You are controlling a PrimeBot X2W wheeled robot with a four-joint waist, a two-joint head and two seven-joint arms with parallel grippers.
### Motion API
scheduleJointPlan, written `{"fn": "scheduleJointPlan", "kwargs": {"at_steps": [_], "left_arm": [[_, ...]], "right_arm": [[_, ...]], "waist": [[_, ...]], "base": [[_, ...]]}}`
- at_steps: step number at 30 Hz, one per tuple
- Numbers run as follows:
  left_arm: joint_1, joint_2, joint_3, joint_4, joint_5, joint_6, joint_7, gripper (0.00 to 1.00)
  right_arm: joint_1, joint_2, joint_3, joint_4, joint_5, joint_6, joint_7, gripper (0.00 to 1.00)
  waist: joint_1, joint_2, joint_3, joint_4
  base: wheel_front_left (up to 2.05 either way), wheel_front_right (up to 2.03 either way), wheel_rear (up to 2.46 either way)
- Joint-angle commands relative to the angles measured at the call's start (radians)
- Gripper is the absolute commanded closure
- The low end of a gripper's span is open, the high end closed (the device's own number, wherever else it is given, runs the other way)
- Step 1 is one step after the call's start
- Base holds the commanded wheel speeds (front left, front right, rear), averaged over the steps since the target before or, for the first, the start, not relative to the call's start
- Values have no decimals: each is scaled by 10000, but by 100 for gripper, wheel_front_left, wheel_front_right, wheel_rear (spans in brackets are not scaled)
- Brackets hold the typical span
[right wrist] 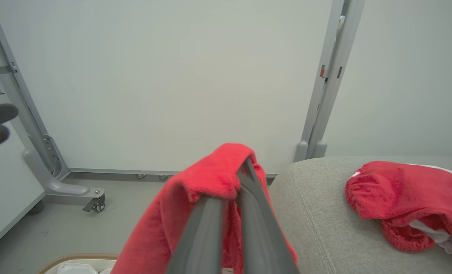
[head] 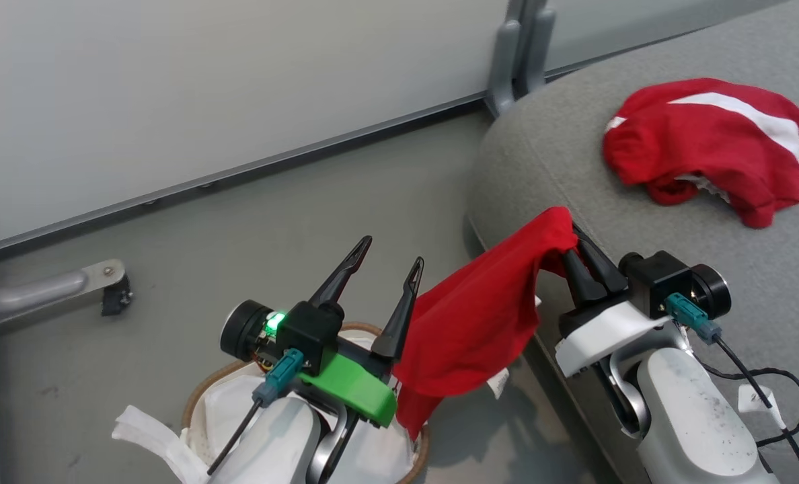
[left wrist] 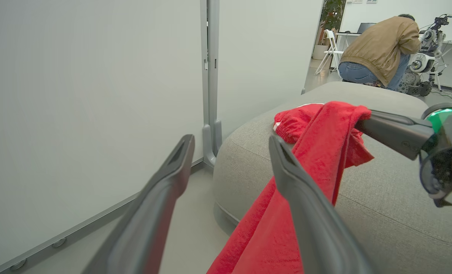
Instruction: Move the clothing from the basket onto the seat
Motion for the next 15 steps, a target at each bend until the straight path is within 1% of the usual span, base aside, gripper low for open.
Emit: {"fn": "scheduleJointPlan", "kwargs": {"at_steps": [1,2,6,9,11,15], "left_arm": [[-53,47,19,18,48,-49,7,0],[-123,50,19,97,147,-93,7,0],[-247,54,-37,158,269,-131,7,0],[-363,55,-63,242,382,-133,7,0],[-466,57,-82,294,456,-142,7,0],[-753,62,-274,458,559,-152,7,0]], "right_arm": [[125,-20,-96,-84,58,-16,-26,100],[23,-18,-229,-184,-16,-16,-26,100],[-378,-52,-362,-270,-174,-16,-26,100],[-1014,-315,-545,-327,-330,-16,-27,100],[-1625,-567,-633,-410,-457,-16,-26,100],[-3283,-1553,-997,-518,-682,-18,-26,100]], "waist": [[0,0,452,-1759],[0,0,654,-2339],[0,0,945,-2720],[0,0,1237,-2894],[0,0,1480,-2950],[0,0,2043,-2888]], "base": [[0,0,0],[0,0,0],[0,0,0],[0,0,0],[0,0,0],[0,0,0]]}}
